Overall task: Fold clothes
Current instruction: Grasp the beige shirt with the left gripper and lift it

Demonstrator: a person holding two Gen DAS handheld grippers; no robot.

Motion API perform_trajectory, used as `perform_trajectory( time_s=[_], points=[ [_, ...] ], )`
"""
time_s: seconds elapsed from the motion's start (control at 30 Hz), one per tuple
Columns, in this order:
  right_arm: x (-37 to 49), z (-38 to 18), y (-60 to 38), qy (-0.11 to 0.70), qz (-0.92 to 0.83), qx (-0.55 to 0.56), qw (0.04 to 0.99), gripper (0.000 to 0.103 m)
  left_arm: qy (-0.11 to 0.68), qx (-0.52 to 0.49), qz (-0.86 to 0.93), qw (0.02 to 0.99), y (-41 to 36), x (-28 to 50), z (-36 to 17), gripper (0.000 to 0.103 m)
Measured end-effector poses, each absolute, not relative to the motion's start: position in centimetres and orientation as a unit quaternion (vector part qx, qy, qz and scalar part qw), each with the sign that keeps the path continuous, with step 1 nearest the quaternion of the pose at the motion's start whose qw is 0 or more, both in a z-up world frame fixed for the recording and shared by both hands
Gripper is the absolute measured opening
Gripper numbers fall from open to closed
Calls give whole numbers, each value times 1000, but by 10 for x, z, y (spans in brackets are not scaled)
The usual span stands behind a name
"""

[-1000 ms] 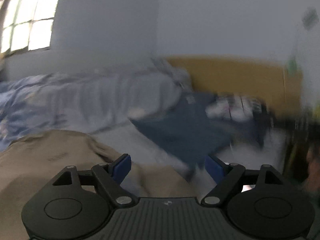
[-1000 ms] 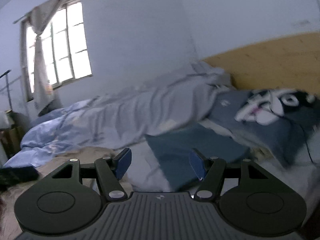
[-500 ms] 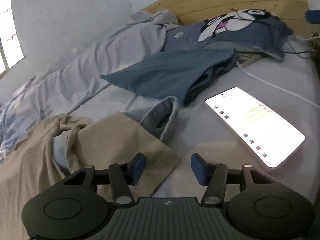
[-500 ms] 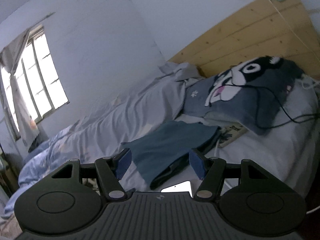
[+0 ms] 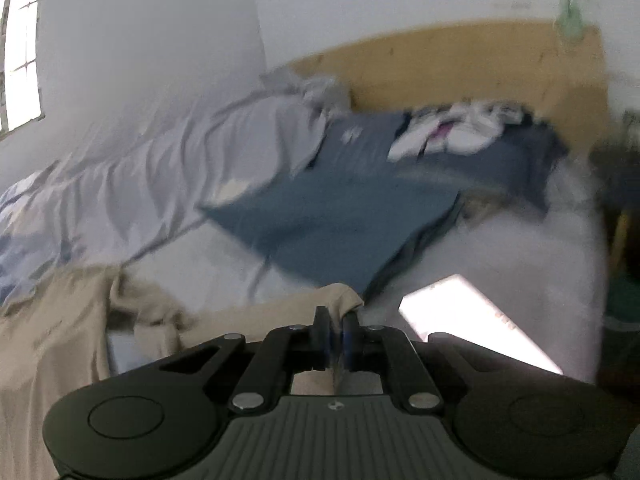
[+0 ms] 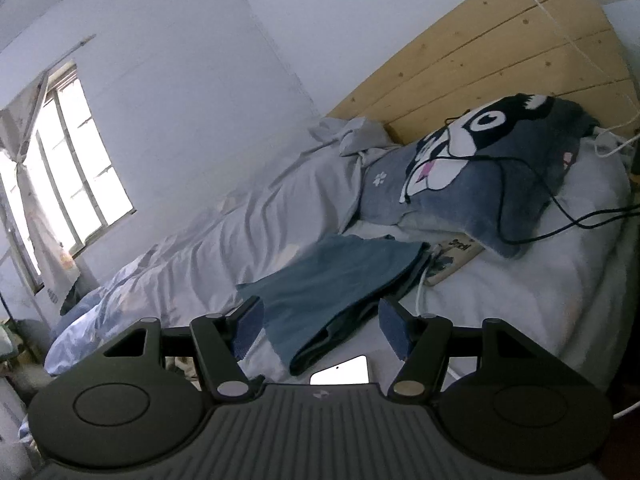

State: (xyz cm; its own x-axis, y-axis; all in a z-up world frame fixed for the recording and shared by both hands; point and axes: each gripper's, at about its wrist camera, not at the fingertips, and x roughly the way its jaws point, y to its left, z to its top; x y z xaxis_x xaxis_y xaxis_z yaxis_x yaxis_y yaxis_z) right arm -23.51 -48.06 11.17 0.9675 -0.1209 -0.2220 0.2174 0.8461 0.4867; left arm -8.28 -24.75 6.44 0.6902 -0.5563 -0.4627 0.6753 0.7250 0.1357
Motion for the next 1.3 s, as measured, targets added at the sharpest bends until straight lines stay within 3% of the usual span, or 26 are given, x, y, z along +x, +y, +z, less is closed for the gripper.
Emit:
perform_trajectory(
  time_s=[0.23, 0.43, 0.6, 0.87, 1.07, 1.3],
  points=[
    [-234, 111, -478, 95, -82, 264, 956, 66, 171, 68, -392, 901, -226, -51, 137, 3],
    [-231, 112, -472, 94, -70, 259, 959, 66, 197, -59, -396, 895, -225, 49, 199, 3],
    [-229, 110, -473, 100, -66, 258, 959, 66, 197, -94, -384, 897, -212, 116, 247, 3],
    [-213, 108, -468, 140, -31, 234, 962, 66, 162, -130, -350, 914, -143, 159, 325, 3],
    [-144, 123, -410, 186, 65, 186, 963, 69, 173, -152, -302, 925, -99, 197, 362, 3],
    [-2, 136, -313, 200, 156, 162, 954, 74, 150, -172, -283, 931, -54, 208, 402, 3]
  ],
)
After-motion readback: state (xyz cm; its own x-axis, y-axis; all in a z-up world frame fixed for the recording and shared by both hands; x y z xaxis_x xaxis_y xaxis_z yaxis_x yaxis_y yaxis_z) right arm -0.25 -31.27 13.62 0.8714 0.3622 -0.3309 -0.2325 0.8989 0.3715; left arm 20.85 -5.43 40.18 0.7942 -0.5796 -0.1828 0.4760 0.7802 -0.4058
